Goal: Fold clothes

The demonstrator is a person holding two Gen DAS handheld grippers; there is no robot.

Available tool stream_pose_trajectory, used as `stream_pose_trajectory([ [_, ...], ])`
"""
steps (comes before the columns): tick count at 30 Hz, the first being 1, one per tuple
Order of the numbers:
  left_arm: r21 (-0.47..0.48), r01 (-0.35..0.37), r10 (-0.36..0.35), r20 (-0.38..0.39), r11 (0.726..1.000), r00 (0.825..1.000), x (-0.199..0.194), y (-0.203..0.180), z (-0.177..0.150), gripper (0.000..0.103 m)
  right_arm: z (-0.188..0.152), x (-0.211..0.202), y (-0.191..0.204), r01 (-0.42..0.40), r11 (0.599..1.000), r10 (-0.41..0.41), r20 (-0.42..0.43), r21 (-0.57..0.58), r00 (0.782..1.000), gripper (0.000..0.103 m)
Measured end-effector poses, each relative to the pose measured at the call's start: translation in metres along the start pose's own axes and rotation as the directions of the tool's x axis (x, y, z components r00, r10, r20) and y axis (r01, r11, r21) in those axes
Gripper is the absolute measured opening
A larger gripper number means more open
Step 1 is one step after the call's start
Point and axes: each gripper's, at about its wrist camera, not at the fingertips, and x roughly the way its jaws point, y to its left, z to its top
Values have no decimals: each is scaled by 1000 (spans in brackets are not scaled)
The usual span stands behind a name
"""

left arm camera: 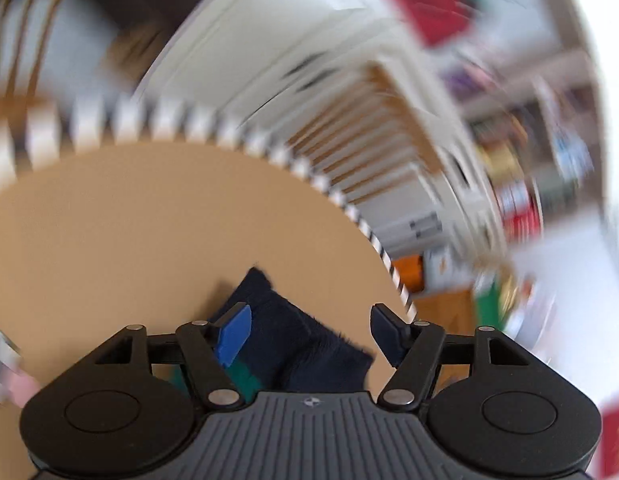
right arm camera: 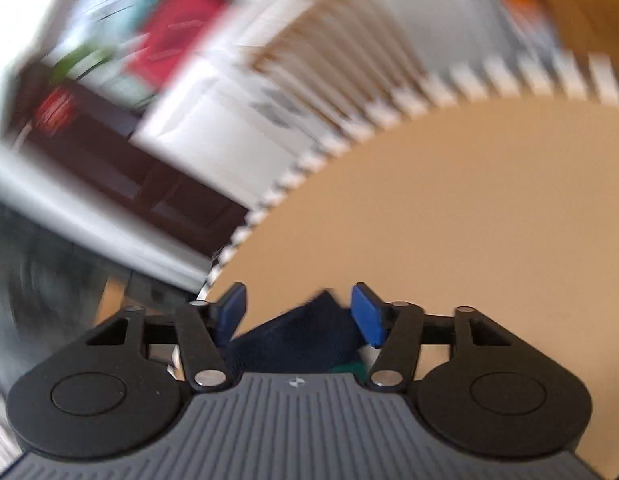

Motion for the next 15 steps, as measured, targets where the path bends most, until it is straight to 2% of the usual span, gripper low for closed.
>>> stream_pose_trajectory([
  [1,82,7,-7,3,997,1000,-6,-12,-17,68,-15,-4,18,-15,995,13,-15,-101,1000,26],
  [3,244,13,-13,0,970,1000,-14,-33,-53,67,-48,2,50,-10,960,-10,-69,-278,998,20],
  [4,318,-11,16,-12,948,1000,-9,-37,-74,65,-66,9,59,-3,941,-31,-95,-337,995,18],
  [6,418,-138,159,-15,898,987,9,-28,-110,50,-98,29,62,40,905,-110,-141,-424,984,15],
  [7,446,-211,238,-5,870,971,14,-13,-124,45,-111,37,58,97,877,-179,-133,-470,975,15],
  [8,453,-250,272,16,856,962,15,2,-135,36,-122,41,51,142,852,-229,-114,-504,967,14],
  [10,425,-245,238,69,872,969,6,23,-145,35,-139,39,30,188,835,-253,-59,-517,966,13],
  [12,438,-252,256,52,863,965,10,13,-142,36,-142,30,28,182,853,-240,-57,-489,969,14],
  [13,441,-245,262,24,863,965,15,8,-135,37,-140,26,32,169,847,-238,-74,-505,968,16],
  [14,425,-224,254,-14,877,967,14,6,-125,41,-134,22,37,141,855,-217,-97,-498,971,18],
  [15,378,-194,230,-54,905,972,3,9,-115,54,-125,13,37,100,883,-168,-110,-459,980,23],
])
